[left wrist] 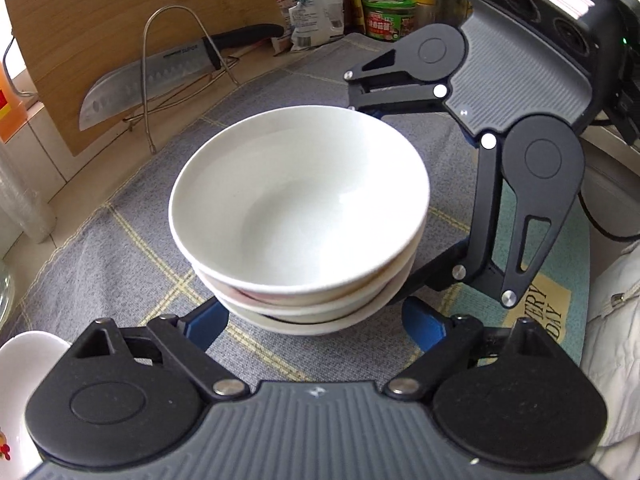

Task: Organize plates and bowls
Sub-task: 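Grip the three-bowl stack with the right tool while the left tool grips its opposite side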

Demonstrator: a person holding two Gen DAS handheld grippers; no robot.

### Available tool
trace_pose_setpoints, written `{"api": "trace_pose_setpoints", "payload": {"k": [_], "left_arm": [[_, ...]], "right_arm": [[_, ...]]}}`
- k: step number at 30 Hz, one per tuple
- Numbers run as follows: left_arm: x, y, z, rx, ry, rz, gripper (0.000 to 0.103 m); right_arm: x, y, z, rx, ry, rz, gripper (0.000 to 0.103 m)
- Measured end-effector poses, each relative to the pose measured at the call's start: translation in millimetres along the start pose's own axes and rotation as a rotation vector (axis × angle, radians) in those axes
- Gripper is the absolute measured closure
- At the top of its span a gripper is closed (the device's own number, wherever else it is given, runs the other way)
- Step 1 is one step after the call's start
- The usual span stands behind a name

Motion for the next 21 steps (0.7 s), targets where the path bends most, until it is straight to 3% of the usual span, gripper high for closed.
{"api": "trace_pose_setpoints", "payload": {"k": [10,21], "left_arm": [[3.3,-3.3,-4.4,0.02,0.018,-0.062,0.015],[8.2,-5.4,-5.4,0.019,0.051,-0.085,0.015]], "right_arm": [[-4.9,-3.7,-3.5,0.006,-0.069,0.073,0.01],[-4.1,-6.7,-2.5,0.03,-0.079,0.083,0.014]]}}
Point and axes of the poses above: each gripper's, at about its wrist camera, not at the fingertips, and z roughly against the way its jaws point, x to its left, y to its underside, the point moved 1 cm from there along -z, roughly the way its jaws point, and after that the axes turned 4 degrees about -z, right-handed, at the moved point
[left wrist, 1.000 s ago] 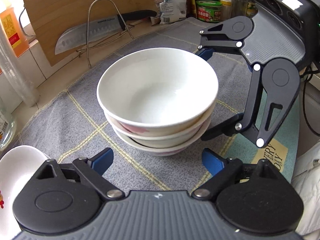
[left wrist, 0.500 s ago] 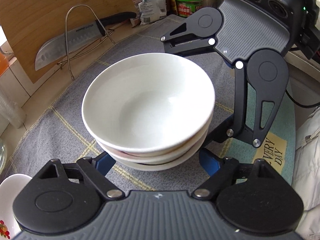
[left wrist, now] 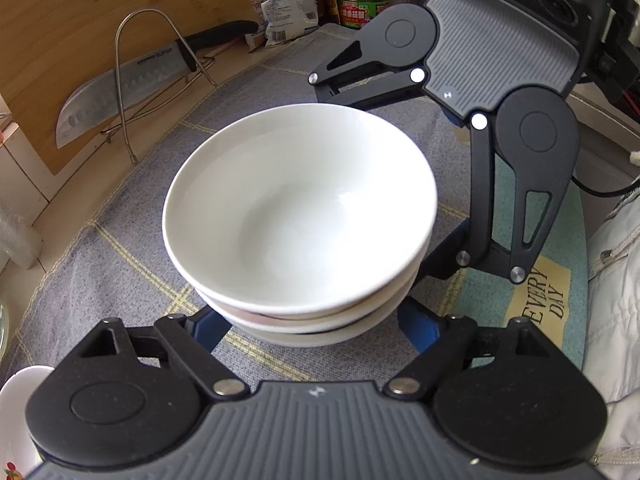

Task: Organize plates and bowls
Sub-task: 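Grip the three-bowl stack with the right tool while the left tool grips its opposite side, then lift the bowl stack with both tools and carry it over the plate stack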

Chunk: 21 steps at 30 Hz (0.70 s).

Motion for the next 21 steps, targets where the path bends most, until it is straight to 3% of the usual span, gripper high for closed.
{"api": "trace_pose_setpoints", "payload": {"k": [10,21], "left_arm": [[7.3,-0.4,4.0,-0.016,0.006,-0.058,0.016],[10.3,-0.5,3.0,-0.024,0.027,-0.056,0.017]], "right_arm": [[-1.5,-4.7,-1.6,0.036,-0.006,0.024,0.014],[0.5,-8.8,-1.3,0.065,0.005,0.031,0.014]]}}
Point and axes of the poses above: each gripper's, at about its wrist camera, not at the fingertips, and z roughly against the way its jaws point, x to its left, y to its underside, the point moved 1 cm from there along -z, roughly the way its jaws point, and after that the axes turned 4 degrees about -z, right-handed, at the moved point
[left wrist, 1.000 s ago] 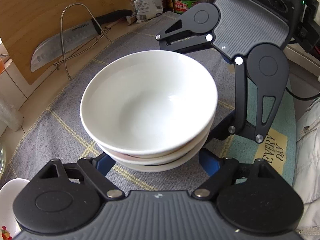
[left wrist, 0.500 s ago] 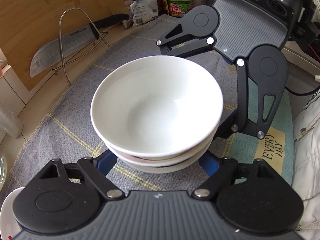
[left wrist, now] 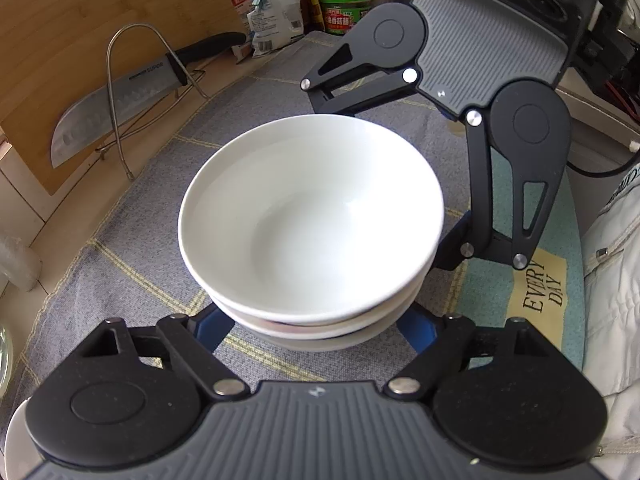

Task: Organize plates and bowls
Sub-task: 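Lift the bowl stack with both tools and carry it over the plate stack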

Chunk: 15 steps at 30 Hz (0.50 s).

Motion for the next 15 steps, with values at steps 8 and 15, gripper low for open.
{"api": "trace_pose_setpoints", "payload": {"k": [8,15], "left_arm": [[-4.1,1.6,3.4,-0.001,-0.007,0.015,0.017],[-16.2,0.2,19.2,-0.009,-0.042,0.023,0.017]], "right_arm": [[5.9,-3.1,1.9,0.011,0.02,0.012,0.014],[15.6,-9.7,12.3,0.014,0.032,0.031,0.014]]}}
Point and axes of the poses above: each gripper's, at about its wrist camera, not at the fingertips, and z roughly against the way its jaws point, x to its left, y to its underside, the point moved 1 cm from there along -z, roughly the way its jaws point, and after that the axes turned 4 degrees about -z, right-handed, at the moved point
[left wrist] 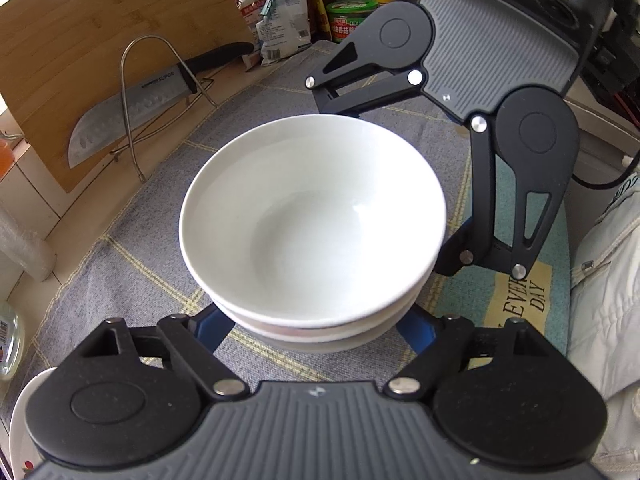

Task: Organize plates and bowls
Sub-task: 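Lift the bowl stack with both tools and carry it over the plate stack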

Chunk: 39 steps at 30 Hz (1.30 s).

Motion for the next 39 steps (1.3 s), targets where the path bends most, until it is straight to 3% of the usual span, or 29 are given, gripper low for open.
{"api": "trace_pose_setpoints", "payload": {"k": [18,39], "left_arm": [[-3.8,14.8,52.4,-0.021,-0.086,0.055,0.017],[43.3,86.1,101.9,-0.051,-0.178,0.114,0.017]], "right_arm": [[27.8,-38.6,18.8,-0.038,-0.002,0.101,0.014],[58.9,-134.6,-24.7,-0.046,0.004,0.202,0.014]]}}
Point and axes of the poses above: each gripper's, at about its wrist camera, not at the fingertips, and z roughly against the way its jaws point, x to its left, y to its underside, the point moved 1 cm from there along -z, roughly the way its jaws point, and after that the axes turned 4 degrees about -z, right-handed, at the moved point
